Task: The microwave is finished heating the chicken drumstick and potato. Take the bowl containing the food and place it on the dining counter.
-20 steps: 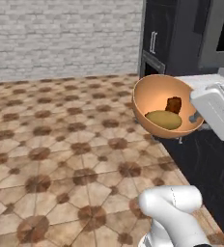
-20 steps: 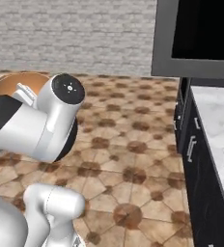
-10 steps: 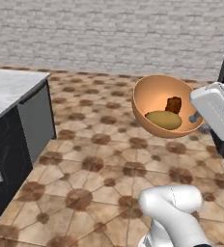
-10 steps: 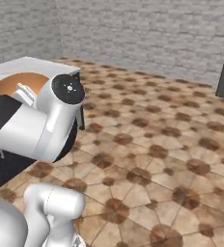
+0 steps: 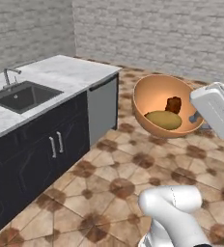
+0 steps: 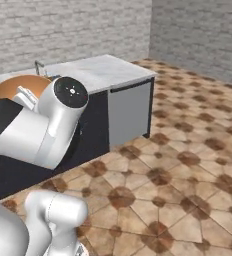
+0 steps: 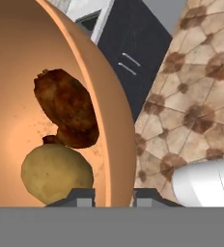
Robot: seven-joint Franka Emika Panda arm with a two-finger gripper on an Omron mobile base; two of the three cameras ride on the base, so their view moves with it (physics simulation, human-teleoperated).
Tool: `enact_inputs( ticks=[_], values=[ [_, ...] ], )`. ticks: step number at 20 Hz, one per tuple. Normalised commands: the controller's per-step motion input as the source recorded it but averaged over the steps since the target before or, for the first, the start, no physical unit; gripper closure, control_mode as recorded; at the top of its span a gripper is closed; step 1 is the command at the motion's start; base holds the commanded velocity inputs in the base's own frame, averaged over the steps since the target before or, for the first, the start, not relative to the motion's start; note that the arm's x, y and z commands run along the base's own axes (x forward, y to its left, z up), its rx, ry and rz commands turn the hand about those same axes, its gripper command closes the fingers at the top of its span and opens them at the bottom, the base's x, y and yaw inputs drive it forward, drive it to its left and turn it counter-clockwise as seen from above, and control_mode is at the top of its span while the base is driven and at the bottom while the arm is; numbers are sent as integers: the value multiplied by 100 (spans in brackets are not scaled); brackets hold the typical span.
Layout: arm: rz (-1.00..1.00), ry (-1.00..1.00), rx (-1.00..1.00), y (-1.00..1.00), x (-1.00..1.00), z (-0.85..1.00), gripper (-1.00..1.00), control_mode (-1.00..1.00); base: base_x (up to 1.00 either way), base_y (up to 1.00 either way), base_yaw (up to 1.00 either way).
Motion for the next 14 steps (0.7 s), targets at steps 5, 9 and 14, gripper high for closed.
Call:
enact_inputs(
  ticks=[5, 9, 14],
  values=[
    [0, 0, 0, 0, 0, 0, 100, 100, 1, 12, 50],
    [0, 0, 0, 0, 0, 0, 100, 100, 25, 12, 42],
    [0, 0, 0, 0, 0, 0, 100, 100, 52, 12, 36]
  ],
)
